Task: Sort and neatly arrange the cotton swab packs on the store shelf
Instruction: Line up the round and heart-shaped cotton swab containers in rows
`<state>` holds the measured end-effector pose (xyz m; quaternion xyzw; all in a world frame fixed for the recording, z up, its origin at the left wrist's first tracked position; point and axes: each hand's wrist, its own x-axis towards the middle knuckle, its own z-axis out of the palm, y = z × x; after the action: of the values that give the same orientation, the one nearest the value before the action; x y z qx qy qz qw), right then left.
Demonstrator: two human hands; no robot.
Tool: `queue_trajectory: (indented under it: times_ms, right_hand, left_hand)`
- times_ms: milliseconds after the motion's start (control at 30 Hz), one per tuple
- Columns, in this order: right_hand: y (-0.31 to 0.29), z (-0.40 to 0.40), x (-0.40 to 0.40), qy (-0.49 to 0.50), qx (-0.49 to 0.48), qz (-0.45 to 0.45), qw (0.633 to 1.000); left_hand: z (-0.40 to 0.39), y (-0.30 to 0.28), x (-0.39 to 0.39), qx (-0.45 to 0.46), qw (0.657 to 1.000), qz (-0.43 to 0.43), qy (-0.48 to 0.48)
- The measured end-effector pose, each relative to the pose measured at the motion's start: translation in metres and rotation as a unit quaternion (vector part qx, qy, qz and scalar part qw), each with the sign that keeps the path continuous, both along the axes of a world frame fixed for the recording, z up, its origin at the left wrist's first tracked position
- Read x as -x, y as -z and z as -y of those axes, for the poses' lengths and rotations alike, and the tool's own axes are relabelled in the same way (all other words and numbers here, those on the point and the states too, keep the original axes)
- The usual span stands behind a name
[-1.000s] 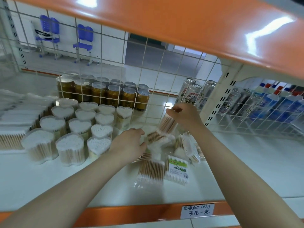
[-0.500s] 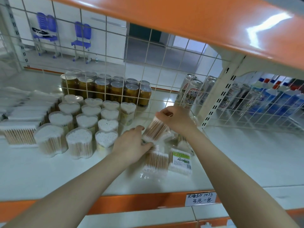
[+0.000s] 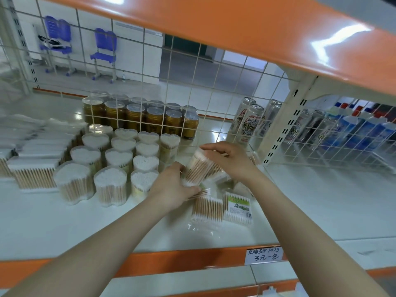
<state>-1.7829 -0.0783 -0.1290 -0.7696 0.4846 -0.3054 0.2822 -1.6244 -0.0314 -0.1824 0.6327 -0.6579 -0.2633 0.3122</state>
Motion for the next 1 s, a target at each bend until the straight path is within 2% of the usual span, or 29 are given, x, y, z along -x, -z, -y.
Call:
queue_trajectory:
  times_ms: [300,500,733,1000]
  right_hand:
    - [0.000,-0.005,0.002,-0.014,-0.042,0.028,0.999]
    - [-0.002,-0.008,0.000,-0.065,-0.069,0.042,0.995]
    - [-0.001,-0.007,-0.002,-0.075,-0.055,0.072,0.993]
    - [0.002,-0.006,0.003,-0.042,-0.011,0.080,0.996]
  left_hand:
    - [-0.002,0.002,0.002,-0.021,0.995,-0.093,-0.002]
    - [-0.004,0.004,-0.001,-0.048,0.991,-0.121,-0.003]
    - [-0.006,0.006,0.000,-0.040,0.991,-0.130,0.020]
    - [-0.008,0.010,-0.002,-0.023,0.990,-0.137,-0.005]
